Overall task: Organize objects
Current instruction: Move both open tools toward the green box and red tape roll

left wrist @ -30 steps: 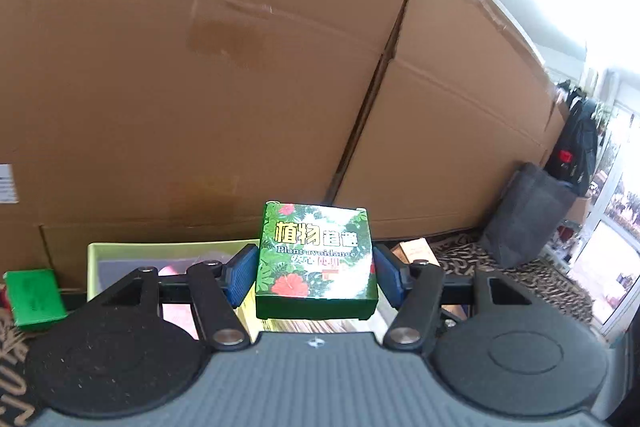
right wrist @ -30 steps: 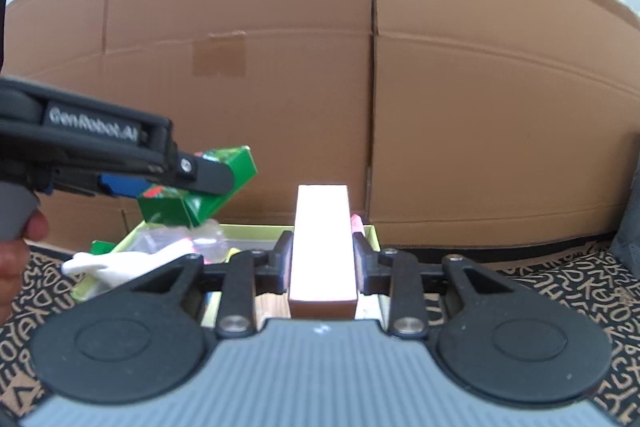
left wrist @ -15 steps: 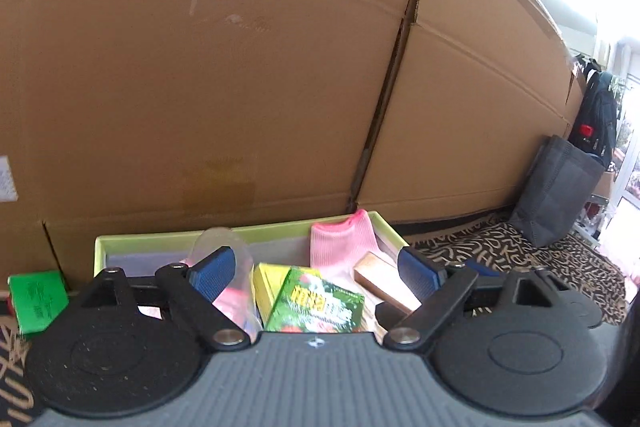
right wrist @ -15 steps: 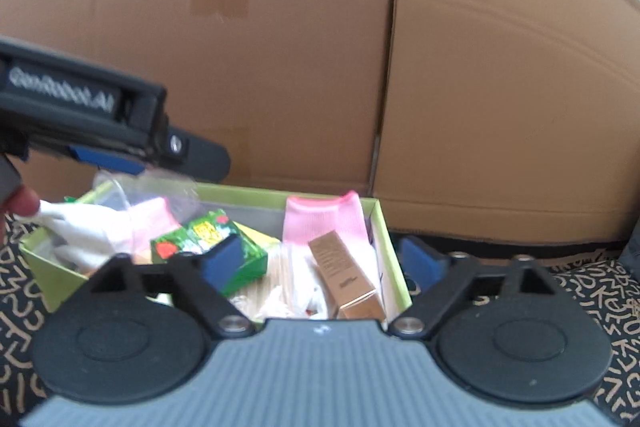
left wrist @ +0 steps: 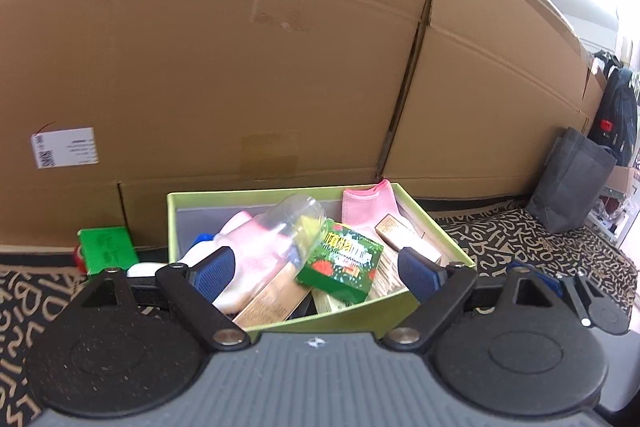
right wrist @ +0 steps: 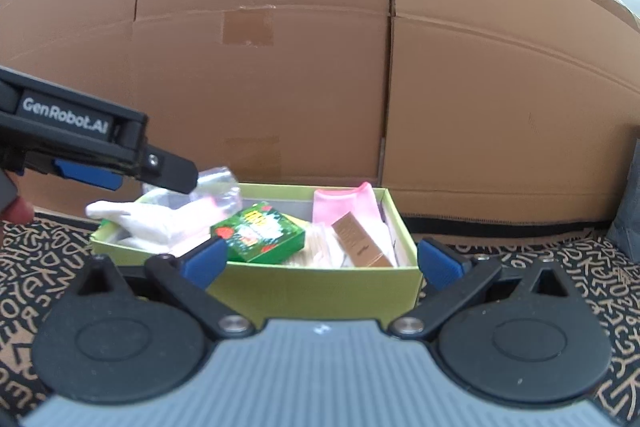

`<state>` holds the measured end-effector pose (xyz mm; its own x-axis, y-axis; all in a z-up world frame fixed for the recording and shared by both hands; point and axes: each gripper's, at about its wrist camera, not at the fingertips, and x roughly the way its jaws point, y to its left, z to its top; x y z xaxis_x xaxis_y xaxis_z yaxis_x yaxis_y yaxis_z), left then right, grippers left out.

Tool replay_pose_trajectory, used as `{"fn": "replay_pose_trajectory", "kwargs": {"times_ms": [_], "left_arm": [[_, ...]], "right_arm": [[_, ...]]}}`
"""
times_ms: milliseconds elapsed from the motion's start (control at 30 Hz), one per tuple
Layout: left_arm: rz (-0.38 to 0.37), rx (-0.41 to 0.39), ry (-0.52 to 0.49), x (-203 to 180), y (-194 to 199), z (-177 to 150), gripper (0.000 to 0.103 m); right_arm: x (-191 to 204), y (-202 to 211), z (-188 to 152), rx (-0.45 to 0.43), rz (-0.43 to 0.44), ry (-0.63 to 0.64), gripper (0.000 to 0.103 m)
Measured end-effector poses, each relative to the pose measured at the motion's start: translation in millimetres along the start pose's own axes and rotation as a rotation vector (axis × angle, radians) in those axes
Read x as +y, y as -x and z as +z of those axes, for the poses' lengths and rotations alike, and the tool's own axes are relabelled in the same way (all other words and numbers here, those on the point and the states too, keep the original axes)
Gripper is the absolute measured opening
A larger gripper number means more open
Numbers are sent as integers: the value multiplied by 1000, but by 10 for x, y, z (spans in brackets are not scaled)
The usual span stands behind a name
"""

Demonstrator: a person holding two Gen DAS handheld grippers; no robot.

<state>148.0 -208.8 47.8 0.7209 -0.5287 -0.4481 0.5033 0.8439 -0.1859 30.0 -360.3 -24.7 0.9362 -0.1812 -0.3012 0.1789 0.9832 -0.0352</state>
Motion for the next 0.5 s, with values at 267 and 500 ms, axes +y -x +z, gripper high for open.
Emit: {"fn": "replay_pose_trajectory", "kwargs": {"times_ms": [267,500], "left_arm": [[6,-4,31,158,287,-129,91],[65,-22,151,675,670,-407,91]], "right_arm": [[253,132,59,11,18,16,103],[638,251,62,11,88,47,103]]}}
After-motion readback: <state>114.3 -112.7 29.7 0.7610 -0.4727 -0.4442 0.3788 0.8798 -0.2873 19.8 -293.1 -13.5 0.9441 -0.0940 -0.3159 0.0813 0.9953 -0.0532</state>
